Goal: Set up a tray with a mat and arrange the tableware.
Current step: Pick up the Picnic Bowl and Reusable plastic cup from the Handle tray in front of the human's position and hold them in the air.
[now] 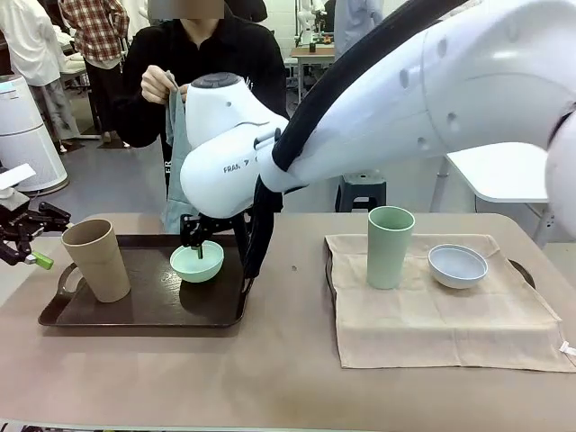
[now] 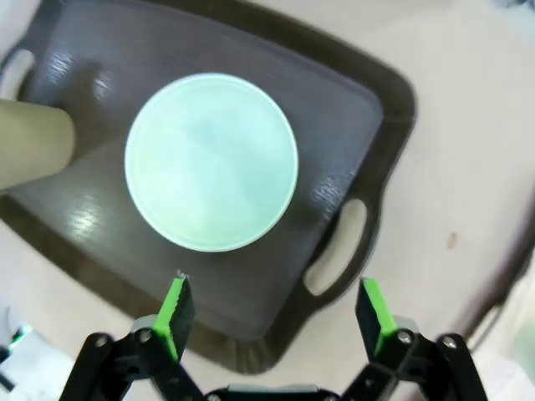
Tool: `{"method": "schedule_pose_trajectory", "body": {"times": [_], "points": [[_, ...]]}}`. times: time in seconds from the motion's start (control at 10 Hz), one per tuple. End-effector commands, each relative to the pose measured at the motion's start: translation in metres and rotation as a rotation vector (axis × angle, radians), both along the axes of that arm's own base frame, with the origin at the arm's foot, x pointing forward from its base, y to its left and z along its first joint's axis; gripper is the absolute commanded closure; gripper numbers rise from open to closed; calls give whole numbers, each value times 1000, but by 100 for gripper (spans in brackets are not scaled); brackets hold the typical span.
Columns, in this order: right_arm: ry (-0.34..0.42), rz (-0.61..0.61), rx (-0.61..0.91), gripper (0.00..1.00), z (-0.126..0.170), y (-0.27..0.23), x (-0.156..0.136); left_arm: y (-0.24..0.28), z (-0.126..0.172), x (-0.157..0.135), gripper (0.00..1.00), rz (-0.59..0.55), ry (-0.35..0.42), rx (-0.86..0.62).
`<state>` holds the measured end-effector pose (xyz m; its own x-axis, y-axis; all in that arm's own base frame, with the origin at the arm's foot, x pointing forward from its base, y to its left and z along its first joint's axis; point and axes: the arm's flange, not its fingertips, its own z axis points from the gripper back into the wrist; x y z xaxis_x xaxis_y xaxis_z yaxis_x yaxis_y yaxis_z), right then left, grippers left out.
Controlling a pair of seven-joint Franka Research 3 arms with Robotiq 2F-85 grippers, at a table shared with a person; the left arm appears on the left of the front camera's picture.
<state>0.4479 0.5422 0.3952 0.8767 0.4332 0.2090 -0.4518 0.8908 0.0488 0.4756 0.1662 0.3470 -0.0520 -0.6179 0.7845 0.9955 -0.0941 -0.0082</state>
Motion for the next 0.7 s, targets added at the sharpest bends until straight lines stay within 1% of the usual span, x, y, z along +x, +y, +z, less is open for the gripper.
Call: {"method": "schedule_pose_trajectory", "body": {"times": [0.0, 0.1, 0.3, 0.4, 0.6], "points": [[-66, 16, 14, 0, -3, 14, 9, 11, -1, 0, 0, 36, -41, -3], [-79, 22, 8, 0, -8, 18, 11, 9, -4, -1, 0, 44, -62, -16], [-113, 29, -25, 0, -24, 26, 22, 3, -13, 2, 0, 36, -42, -94], [-102, 21, -39, 0, -33, 28, 26, 0, -16, 4, 0, 43, -35, -126], [-99, 21, -58, 0, -42, 30, 31, -6, -17, 9, 0, 14, 3, -145]]}}
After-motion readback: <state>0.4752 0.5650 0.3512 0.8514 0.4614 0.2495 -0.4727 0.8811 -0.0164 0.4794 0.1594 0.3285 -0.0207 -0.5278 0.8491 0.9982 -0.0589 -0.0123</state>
